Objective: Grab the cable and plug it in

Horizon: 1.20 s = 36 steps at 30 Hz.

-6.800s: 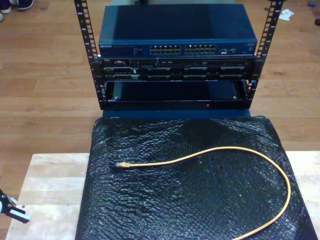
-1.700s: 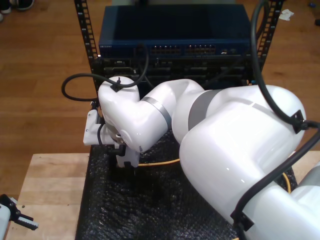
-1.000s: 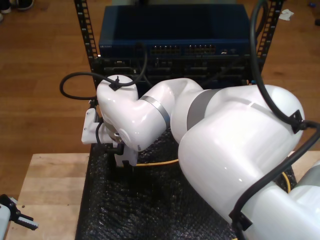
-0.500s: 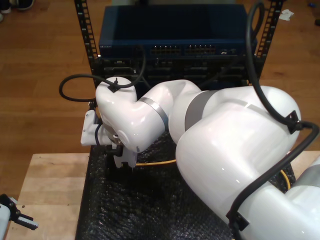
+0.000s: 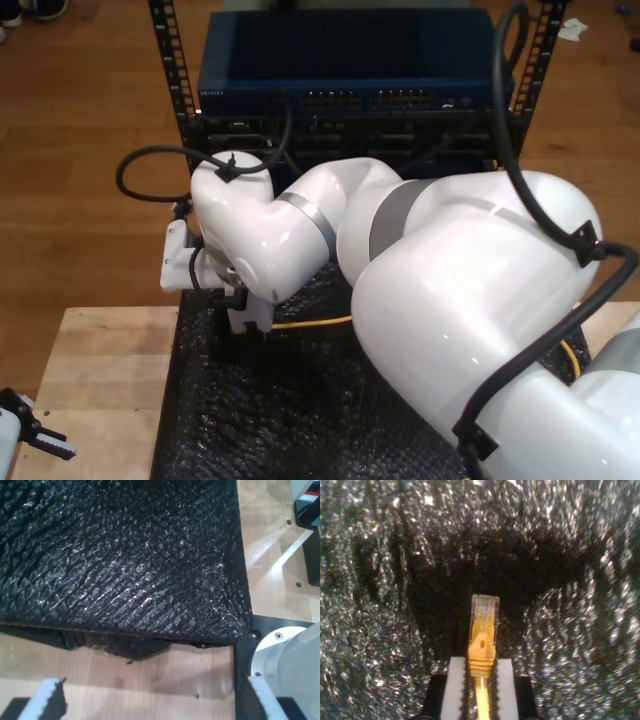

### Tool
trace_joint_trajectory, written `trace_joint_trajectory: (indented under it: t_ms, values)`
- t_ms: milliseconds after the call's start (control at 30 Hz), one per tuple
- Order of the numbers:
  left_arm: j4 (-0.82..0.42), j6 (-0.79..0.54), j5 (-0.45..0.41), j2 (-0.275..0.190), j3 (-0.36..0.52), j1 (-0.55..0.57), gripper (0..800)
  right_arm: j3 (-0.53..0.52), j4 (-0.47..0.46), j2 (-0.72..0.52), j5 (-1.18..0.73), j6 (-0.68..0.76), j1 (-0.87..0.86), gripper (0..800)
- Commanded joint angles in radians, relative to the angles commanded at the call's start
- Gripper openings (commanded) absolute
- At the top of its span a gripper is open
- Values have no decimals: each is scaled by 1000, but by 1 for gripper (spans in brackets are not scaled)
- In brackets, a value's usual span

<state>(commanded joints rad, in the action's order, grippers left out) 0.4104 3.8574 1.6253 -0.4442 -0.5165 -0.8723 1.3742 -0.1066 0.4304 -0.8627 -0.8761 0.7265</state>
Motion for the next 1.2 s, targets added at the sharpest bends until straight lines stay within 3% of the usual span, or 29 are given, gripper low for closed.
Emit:
trace_joint_trajectory:
  t_ms: [400, 633, 767, 933, 1200]
  values:
    - [2, 11, 60, 2, -28, 29, 800, -11, 21, -81, -137, -92, -34, 4]
    - [2, 35, 69, 0, -32, 38, 800, -21, 164, -164, -215, -210, -86, 4]
    - [2, 44, 77, -3, -40, 75, 800, -44, 199, -215, -247, -239, -124, 4]
    - [5, 92, 120, -3, -77, 115, 800, -123, 207, -305, -253, -255, -158, 4]
    - [118, 213, 150, -5, -112, 250, 800, -256, 285, -486, -272, -331, -222, 3]
